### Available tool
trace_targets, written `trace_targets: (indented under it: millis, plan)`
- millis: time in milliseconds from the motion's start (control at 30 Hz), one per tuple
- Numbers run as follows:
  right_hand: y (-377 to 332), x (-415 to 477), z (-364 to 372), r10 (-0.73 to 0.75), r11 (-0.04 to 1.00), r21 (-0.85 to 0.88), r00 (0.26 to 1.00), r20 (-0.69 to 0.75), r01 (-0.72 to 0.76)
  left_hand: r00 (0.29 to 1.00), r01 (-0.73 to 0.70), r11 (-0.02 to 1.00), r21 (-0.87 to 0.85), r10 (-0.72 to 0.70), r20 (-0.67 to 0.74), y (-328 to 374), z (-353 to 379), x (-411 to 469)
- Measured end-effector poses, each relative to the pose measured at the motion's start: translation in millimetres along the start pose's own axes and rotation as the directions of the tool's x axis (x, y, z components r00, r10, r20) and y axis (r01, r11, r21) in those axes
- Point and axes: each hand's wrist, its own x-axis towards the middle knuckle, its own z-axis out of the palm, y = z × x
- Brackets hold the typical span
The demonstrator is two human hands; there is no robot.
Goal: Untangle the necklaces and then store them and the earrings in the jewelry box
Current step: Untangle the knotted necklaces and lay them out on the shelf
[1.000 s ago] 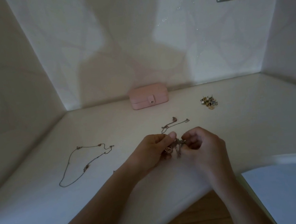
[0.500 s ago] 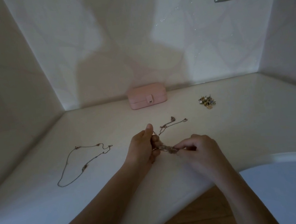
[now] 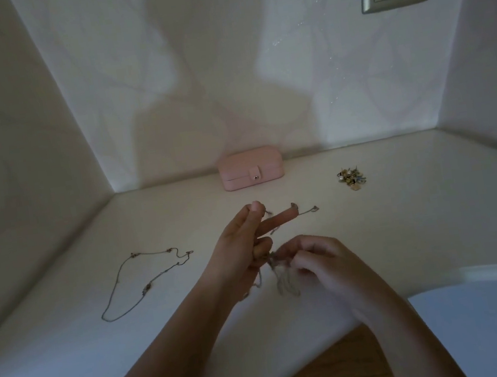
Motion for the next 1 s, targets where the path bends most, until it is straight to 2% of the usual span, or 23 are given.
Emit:
trace_targets:
  millis: [167,300,367,467,533,633,667,767,900,1000]
  plan:
    - [0.4,5.8,5.0,-0.043,0.985,0.166,0.999,0.006,0.041,0.992,-0.013,1.000,-0.010,0.014,0.124,3.5,-0.7,-5.7]
    - [-2.7,4.1,7.0,-0.070,0.973,0.228,0.982,0.178,0.028,0.986,0.019,0.999,-0.031,-0.013,0.168,0.6,-9.4,-0.5]
    - [-3.7,4.0,8.6,-0.082,0.968,0.251,0.973,0.216,0.026,0.978,0.031,1.000,0.003,-0.031,0.207,2.8,-13.1,0.2]
    - [0.3,8.5,7.5,-0.107,0.957,0.289,0.960,0.259,0.029,0.972,0.023,0.990,0.142,-0.055,0.227,7.8,-15.9,-0.5]
    - [0.4,12.3,5.9,-0.059,0.882,0.467,0.971,0.233,-0.059,0.973,0.010,0.976,0.218,-0.060,0.222,9.3,-17.7,-0.6]
    - [-0.1,17.1,6.4,-0.006,0.601,0.781,0.977,0.215,-0.169,0.973,0.011,0.959,0.282,-0.076,0.218,8.1,-20.1,0.6]
    - [1.0,18.8,7.4,-0.007,0.565,0.811,0.981,0.192,-0.154,0.973,0.014,0.957,0.289,-0.080,0.217,7.4,-19.9,1.0]
    - [3.1,23.4,7.1,0.073,0.512,0.854,0.996,0.060,-0.089,0.978,0.038,0.955,0.294,-0.096,0.183,6.6,-19.5,2.7]
    - [6.2,24.6,-11.1,0.165,0.451,0.891,0.978,-0.127,0.039,0.984,0.090,0.959,0.268,-0.126,0.123,5.3,-20.5,5.0]
    - [8.8,26.6,-22.5,0.141,0.434,0.900,0.985,-0.102,0.031,0.980,0.099,0.952,0.291,-0.144,0.137,2.4,-17.7,4.4]
